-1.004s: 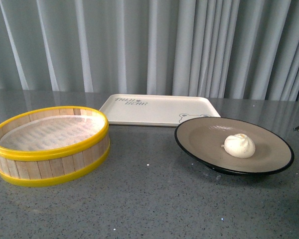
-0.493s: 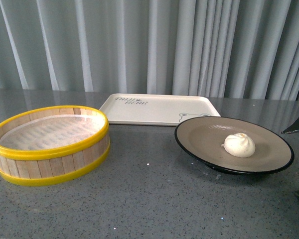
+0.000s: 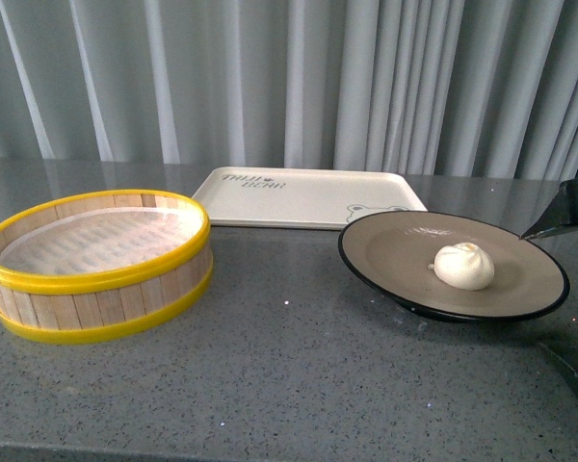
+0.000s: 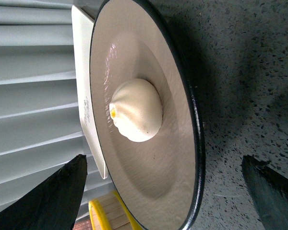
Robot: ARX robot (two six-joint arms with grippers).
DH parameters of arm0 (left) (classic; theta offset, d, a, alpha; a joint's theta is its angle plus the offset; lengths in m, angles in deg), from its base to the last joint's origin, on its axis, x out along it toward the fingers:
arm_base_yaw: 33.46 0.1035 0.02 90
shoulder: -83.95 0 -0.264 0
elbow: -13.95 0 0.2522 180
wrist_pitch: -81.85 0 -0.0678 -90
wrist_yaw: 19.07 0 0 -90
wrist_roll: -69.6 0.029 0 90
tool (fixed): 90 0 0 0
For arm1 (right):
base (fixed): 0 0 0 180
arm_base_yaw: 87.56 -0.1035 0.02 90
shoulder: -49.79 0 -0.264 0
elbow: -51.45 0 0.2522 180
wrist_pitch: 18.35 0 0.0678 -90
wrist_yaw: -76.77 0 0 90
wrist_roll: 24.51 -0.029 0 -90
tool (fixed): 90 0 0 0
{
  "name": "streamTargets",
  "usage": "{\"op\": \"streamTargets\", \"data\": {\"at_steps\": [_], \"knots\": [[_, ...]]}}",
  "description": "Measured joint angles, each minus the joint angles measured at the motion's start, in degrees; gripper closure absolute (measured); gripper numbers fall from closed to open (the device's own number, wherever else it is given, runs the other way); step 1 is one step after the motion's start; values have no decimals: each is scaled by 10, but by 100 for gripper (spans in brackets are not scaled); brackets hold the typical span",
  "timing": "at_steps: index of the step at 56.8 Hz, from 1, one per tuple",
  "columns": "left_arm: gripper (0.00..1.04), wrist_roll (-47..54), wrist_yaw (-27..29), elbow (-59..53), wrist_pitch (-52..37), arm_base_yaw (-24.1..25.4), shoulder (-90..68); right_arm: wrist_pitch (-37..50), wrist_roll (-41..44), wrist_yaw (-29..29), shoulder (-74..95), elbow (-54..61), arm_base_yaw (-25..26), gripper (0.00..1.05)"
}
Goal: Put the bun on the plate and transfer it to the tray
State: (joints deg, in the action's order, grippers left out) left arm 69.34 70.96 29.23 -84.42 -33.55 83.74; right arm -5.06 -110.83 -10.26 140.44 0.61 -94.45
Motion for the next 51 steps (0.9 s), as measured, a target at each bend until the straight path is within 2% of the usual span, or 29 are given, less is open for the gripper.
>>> {"op": "streamTargets", "data": {"at_steps": [28,31,34,39,44,51], "knots": [[7,0,0,0,0,0,0,5,0,6,55,-31,-11,8],[7,0,0,0,0,0,0,5,0,6,59,-33,-12,17],[7,0,0,0,0,0,0,5,0,10,64,-36,-12,31],[7,0,0,0,0,0,0,5,0,17,70,-37,-12,49],[7,0,0,0,0,0,0,5,2,22,73,-37,-10,62],[7,0,0,0,0,0,0,7,2,30,80,-37,-3,86]]}}
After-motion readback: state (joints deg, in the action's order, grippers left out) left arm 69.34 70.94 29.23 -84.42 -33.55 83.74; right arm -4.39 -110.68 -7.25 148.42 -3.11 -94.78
